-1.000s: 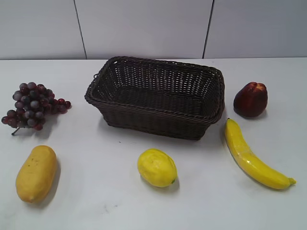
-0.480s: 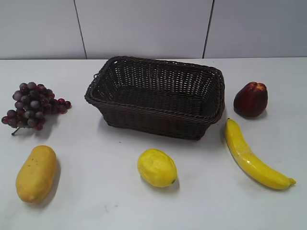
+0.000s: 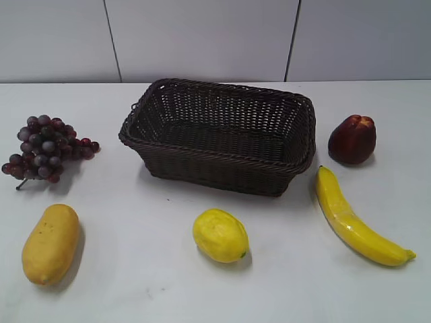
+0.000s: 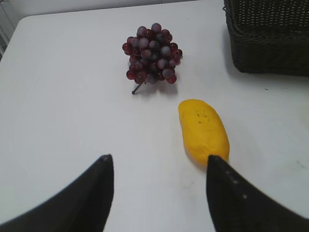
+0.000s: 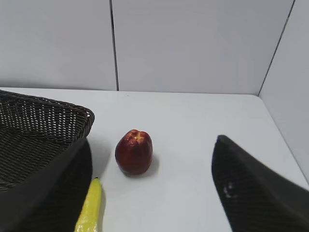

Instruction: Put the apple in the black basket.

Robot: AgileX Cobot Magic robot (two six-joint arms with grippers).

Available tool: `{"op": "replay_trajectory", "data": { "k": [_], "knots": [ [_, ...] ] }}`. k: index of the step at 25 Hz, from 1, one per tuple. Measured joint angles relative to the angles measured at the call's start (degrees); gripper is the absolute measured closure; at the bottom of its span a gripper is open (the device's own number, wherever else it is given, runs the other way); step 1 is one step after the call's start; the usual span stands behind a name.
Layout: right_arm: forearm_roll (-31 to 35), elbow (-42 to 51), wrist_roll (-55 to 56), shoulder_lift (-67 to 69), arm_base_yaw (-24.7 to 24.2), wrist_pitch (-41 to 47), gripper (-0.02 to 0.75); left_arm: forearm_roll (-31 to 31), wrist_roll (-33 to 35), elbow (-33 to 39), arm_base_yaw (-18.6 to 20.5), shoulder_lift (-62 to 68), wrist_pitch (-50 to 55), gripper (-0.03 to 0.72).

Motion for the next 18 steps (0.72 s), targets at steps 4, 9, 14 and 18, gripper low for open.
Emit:
{"op": "replay_trajectory", "data": {
  "k": [4,9,14,18],
  "knots": [
    [1.1,-2.04,0.0,14.2,0.0,-5.74,0.069,0.0,0.0,0.0,0.0,0.0,0.0,0.235],
    [0.97,-13.05,-0.27,31.69,0.0,1.78,0.069,0.0,0.0,0.0,0.0,0.0,0.0,0.235],
    [0.98,-26.99,-0.64,48.04,0.0,13.41,0.069,0.0,0.0,0.0,0.0,0.0,0.0,0.235],
    [1.35,-36.35,-0.71,58.4,-0.02,19.77,0.069,0.0,0.0,0.0,0.0,0.0,0.0,0.235]
  ]
}}
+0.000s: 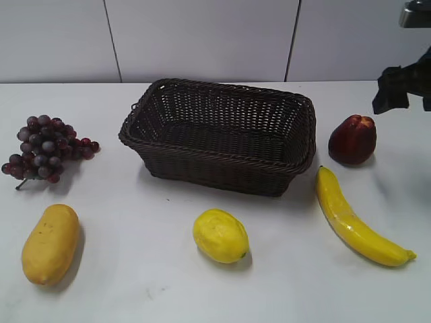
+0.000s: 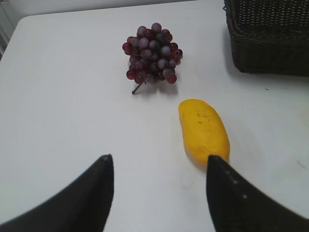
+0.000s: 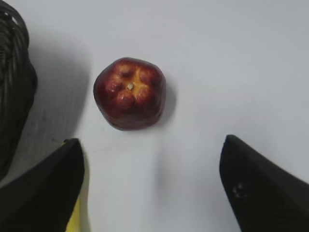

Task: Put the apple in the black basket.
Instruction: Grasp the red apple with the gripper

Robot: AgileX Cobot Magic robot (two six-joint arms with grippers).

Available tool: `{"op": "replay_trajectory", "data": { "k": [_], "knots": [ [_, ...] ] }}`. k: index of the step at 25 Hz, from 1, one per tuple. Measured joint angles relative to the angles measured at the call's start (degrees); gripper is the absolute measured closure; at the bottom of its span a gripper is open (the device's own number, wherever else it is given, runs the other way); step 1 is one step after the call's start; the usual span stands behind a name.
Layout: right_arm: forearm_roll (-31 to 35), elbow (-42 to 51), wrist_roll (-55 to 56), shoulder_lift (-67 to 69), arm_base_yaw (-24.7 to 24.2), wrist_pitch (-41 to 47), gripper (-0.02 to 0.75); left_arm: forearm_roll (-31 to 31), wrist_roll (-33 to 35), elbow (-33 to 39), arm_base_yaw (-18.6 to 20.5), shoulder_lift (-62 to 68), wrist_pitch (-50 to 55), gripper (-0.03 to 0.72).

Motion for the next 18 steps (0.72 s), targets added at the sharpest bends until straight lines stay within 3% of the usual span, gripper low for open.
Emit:
{"op": "replay_trajectory", "data": {
  "k": [8,18],
  "knots": [
    [5.36,-11.66,-2.22,11.84,0.0,5.73,0.072,0.0,0.0,0.0,0.0,0.0,0.0,0.235],
    [6.88,-14.42,-4.01,19.84,0.0,3.72,0.096,0.0,0.0,0.0,0.0,0.0,0.0,0.238]
  ]
}}
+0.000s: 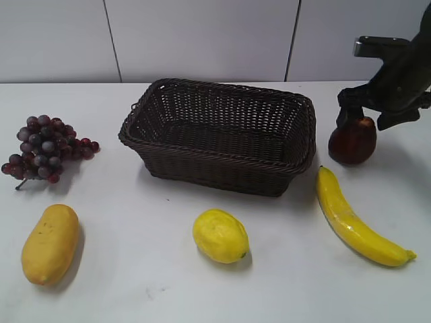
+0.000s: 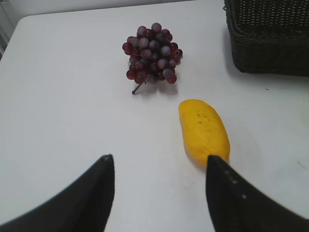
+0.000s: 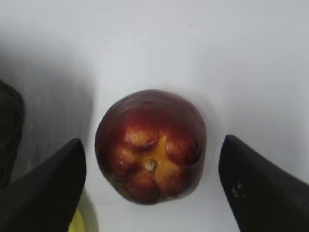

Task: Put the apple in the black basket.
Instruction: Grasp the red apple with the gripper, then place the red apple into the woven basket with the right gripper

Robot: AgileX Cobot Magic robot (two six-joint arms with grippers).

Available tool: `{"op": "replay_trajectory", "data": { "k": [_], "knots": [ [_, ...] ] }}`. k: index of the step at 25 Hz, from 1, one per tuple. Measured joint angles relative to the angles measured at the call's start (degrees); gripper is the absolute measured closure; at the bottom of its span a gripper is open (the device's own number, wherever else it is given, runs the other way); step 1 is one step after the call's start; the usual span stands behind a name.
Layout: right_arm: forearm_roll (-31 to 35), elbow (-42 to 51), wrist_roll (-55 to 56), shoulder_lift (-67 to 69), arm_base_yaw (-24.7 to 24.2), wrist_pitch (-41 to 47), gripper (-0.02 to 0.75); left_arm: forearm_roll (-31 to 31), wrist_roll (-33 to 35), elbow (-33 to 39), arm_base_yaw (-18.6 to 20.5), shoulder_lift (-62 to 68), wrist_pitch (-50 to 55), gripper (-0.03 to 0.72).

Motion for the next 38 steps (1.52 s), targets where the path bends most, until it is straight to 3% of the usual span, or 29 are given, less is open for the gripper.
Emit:
{"op": "replay_trajectory", "data": {
  "k": [9,20,23,32,38],
  "knots": [
    [0.31,-1.19,-0.07,2.48,0.0,-0.47,0.145,0.0,0.0,0.0,0.0,0.0,0.0,0.238],
    [0.71,-14.44,-1.15,-5.98,0.79,12.35,0.146,0.0,0.0,0.0,0.0,0.0,0.0,0.238],
    [0.71,-17.48,-2.06,-9.55,3.79,13.4,0.146,0.0,0.0,0.0,0.0,0.0,0.0,0.238],
    [0.2,-18.61,-2.75,-8.84,20.51,13.52,0.146,0.0,0.0,0.0,0.0,0.0,0.0,0.238],
    [-0.32,-18.61,-2.77,-0.46,25.5,10.65,0.146,0.0,0.0,0.0,0.0,0.0,0.0,0.238]
  ]
}}
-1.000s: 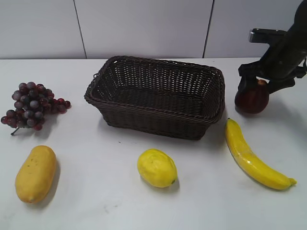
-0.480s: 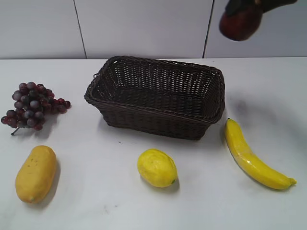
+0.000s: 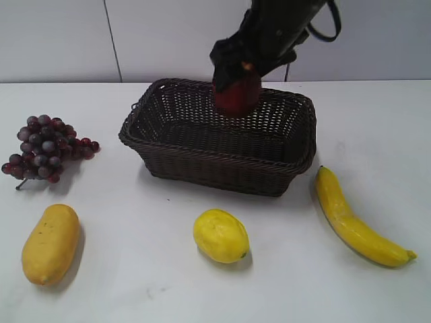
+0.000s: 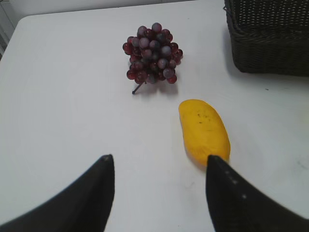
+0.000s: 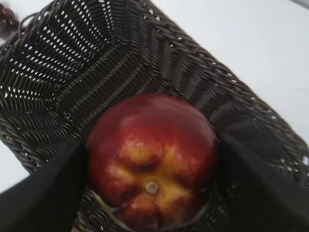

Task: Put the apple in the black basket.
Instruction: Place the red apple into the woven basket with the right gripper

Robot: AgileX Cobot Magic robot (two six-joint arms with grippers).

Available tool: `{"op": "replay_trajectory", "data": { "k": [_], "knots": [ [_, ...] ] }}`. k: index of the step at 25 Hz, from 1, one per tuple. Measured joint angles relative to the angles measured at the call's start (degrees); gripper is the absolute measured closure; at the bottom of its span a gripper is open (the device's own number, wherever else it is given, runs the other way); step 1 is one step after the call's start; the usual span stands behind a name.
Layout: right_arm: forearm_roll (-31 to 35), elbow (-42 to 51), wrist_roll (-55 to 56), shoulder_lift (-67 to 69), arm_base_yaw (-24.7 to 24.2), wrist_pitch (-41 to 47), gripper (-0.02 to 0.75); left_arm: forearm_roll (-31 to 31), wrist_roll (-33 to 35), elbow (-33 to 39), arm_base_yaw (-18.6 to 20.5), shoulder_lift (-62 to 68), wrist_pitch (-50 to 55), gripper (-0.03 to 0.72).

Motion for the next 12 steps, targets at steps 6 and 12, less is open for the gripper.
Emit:
{"op": "replay_trajectory", "data": {
  "k": [6,12],
  "knots": [
    [-0.58,0.0,-0.14,7.09,0.55,-3.16,0.146,0.0,0.0,0.0,0.0,0.0,0.0,0.238],
    [-3.11,0.0,-0.27,11.07,0.55,-5.7,0.148,0.0,0.0,0.0,0.0,0.0,0.0,0.238]
  ]
}}
